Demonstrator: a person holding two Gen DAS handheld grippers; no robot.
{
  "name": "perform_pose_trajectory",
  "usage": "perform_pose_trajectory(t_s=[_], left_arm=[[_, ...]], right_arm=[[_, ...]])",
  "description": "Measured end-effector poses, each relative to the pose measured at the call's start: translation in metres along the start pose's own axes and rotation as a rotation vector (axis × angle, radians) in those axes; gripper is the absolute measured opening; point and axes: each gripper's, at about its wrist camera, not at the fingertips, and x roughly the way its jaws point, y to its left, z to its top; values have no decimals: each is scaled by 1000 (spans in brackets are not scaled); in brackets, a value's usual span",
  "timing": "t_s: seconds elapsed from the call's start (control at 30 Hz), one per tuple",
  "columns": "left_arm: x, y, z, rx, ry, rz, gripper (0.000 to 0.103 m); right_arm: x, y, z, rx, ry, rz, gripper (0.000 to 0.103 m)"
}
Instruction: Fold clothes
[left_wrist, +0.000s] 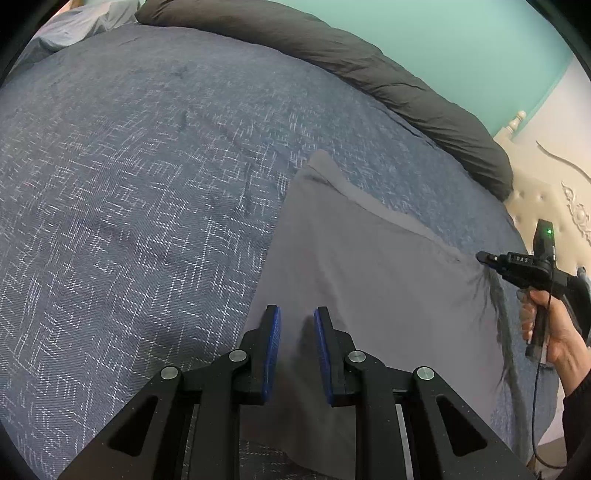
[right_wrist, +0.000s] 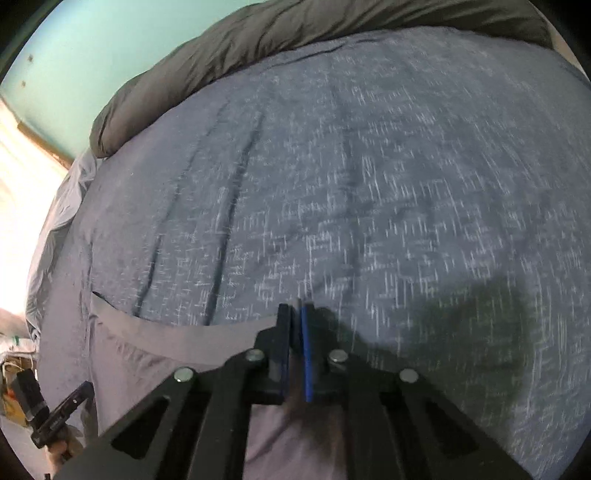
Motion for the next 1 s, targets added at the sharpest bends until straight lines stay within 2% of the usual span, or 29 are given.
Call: perform_pose_trajectory(t_s=[0.17,0.37,0.4,0.47,0.5,0.57,0.73,0.9,1.0], left_arm=[[-1,1,0,-5,-3,1,20],[2,-3,0,2,2,-1,20],[3,-3,0,1,3,-2,20],[5,-4,0,1,7,-4,20],[5,-4,0,1,8,-5,20],[5,-5,1,0,9,-8,20],[3,-2,1,-8,6,-13,20],[4,-7,-1,-3,10,-17,20],[3,-12,-2,7,3,-14,20]], right_arm=[[-5,4,10,-44,-69,22,3],[4,-14,-2,7,14,22,4],[3,-19,-1,29,8,32,7],[-10,-30,-2,73,-28,22,24],[-17,-34,-4,91,-44,24,38],[-38,-43,-13,115,-73,43,38],[-90,-57,-72,138,-85,49,38],[-116,-63,-148,172,-44,41,38],[-123,-69,-179,177,-17,49,38]])
